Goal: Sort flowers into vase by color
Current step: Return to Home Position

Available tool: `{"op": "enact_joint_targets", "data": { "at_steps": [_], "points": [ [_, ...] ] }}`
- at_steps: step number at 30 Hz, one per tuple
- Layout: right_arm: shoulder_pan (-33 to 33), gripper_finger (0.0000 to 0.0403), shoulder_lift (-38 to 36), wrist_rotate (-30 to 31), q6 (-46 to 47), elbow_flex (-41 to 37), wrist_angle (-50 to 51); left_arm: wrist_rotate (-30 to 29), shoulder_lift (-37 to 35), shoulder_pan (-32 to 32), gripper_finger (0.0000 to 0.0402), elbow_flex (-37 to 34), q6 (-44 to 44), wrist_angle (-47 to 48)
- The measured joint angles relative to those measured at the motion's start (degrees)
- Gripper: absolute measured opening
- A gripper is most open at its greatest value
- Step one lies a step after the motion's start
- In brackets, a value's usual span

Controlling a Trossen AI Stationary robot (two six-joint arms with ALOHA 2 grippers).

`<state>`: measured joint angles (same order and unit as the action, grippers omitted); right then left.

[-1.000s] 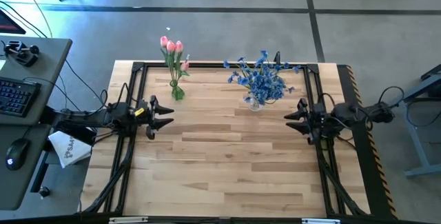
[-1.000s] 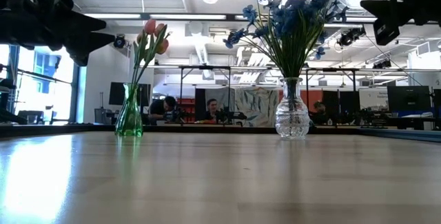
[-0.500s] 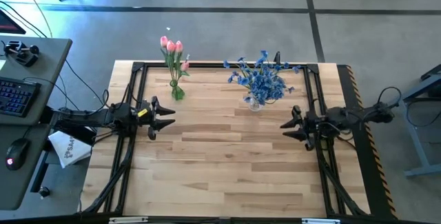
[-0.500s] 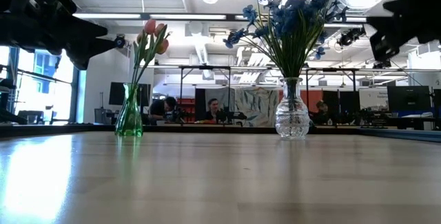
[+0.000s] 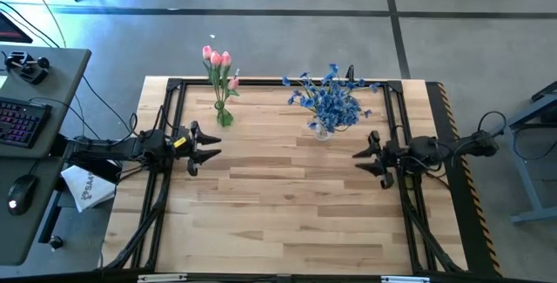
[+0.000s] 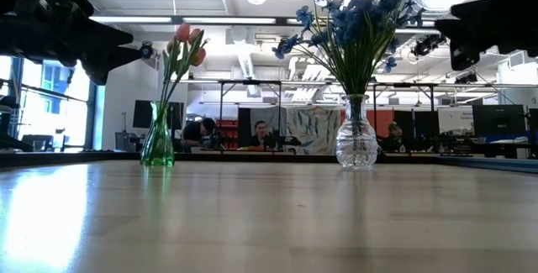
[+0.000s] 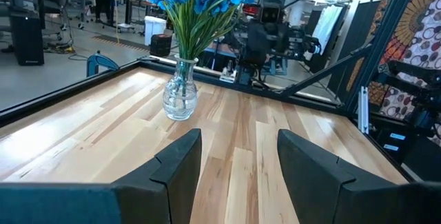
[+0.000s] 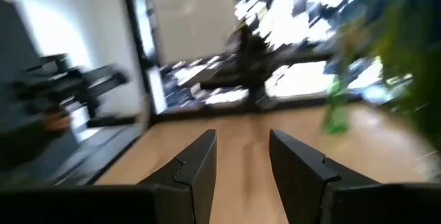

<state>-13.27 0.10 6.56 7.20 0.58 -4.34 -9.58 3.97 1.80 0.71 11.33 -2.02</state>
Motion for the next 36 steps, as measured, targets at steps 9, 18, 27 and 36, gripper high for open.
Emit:
{"op": "enact_joint_targets", "data": {
  "at_steps": [9,18,27,36],
  "points": [
    [3.20,0.0130,0.16,-1.27,2.81,-0.02,2.69,-0.01,0.00,-0.01,0.0179,0.00,0.46,0.00],
    [7.67,0.0130,0.68,-2.70,0.81,-0.02,2.87,-0.03,0.00,0.00,0.0179,0.00,0.52,0.04],
    [8.86,0.0130,0.68,-2.69,5.69,-0.04,2.87,-0.33,0.00,-0.02,0.0179,0.00,0.52,0.02],
    [8.84,0.0130,0.68,-2.81,1.79,-0.04,2.87,-0.65,0.00,-0.01,0.0179,0.00,-3.66,0.02]
  ]
}}
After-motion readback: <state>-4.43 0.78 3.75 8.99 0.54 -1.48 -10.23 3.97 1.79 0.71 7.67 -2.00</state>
